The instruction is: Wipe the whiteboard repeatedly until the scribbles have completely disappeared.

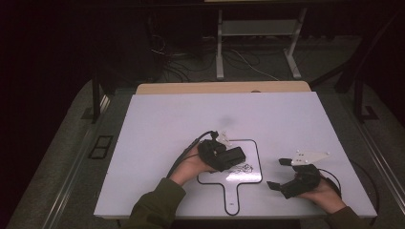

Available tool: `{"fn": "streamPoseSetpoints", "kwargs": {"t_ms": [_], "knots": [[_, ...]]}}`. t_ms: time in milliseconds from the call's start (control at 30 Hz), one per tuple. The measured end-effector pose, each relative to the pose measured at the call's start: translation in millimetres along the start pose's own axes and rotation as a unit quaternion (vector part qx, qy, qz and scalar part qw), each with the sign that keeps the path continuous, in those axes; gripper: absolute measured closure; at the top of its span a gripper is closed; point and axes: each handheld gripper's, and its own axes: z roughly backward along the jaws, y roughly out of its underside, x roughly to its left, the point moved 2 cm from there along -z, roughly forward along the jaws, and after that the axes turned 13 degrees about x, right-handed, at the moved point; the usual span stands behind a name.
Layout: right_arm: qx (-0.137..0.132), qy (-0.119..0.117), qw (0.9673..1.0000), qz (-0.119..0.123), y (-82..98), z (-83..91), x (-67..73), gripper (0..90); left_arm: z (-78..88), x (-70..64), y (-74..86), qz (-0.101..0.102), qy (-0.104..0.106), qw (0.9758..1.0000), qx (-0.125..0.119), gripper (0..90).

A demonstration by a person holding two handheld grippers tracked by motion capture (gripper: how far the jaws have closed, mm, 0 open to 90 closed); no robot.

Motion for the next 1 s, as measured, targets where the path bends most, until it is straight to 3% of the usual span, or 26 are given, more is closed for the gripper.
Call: {"fn": "streamPoseSetpoints", "kwargs": {"t_ms": [100,267,367,433,667,700,733,1000], "knots": [[0.000,0.000,1.0000,0.000,0.0,0.0,0.0,0.0,-1.2,-2.8,-2.1,-0.001,0.005,1.0000,-0.001,38.9],[0.001,0.000,1.0000,0.000,-0.1,0.0,0.2,0.0,-3.5,-18.1,-7.0,-0.030,0.007,0.9995,0.008,39.3],[0.001,0.001,1.0000,-0.001,-0.1,-0.2,0.5,0.0,-4.5,-26.4,-9.8,-0.038,-0.004,0.9992,0.011,39.3],[0.001,0.001,1.0000,-0.001,-0.1,-0.2,0.7,0.0,-4.5,-22.9,-9.9,-0.037,-0.002,0.9992,0.013,39.4],[0.002,0.002,1.0000,0.000,0.0,-0.1,0.4,0.0,-5.3,-2.7,-11.1,0.000,-0.020,0.9998,0.004,39.4],[0.002,0.001,1.0000,0.000,0.0,-0.1,0.3,0.0,-5.3,-2.6,-11.4,0.000,-0.020,0.9998,0.005,39.4],[0.002,0.001,1.0000,-0.001,0.0,-0.2,0.3,0.0,-4.4,-1.0,-12.2,-0.020,-0.031,0.9993,0.011,39.4],[0.003,0.002,1.0000,-0.001,0.0,-0.4,0.6,0.0,-7.6,-26.4,-16.0,-0.036,-0.011,0.9992,0.015,39.4]]}}
